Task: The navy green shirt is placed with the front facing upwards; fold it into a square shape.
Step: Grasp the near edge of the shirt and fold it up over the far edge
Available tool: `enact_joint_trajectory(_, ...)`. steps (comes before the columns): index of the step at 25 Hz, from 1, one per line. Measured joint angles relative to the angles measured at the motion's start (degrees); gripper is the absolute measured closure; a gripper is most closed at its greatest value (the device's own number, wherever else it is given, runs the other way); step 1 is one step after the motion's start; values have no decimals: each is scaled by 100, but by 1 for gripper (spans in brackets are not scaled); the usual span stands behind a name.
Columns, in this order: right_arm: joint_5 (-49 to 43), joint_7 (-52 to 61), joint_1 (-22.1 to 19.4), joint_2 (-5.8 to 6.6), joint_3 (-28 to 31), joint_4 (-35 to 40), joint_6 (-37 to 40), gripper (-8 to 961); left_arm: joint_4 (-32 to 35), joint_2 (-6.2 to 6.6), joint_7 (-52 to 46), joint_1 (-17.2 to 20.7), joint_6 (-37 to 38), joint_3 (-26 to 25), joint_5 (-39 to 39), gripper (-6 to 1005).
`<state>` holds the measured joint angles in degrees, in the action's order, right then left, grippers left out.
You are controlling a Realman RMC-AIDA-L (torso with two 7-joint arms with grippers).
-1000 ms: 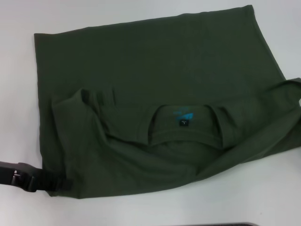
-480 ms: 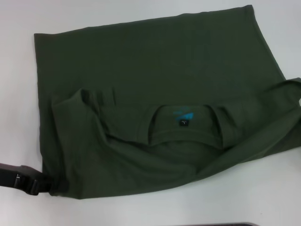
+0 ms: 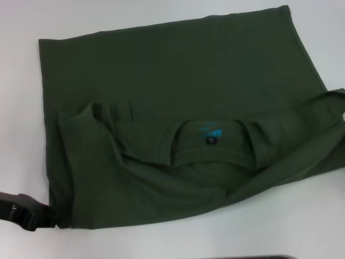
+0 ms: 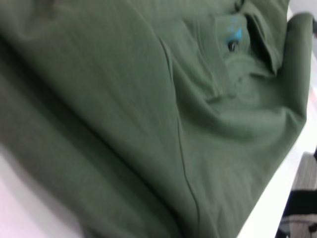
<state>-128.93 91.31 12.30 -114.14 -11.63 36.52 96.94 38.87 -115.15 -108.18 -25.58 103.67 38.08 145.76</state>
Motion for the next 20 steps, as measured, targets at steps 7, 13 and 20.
enact_joint_trajectory(7,0,-5,-59,-12,114,10,13,910,10,143,14,-34,81,9,86,971)
enact_joint_trajectory(13,-4,-7,-48,-12,116,-7,16,910,15,129,-37,-49,133,74,94,971)
enact_joint_trajectory(20,-15,-2,36,-10,93,5,18,909,25,99,-329,-88,353,64,99,877)
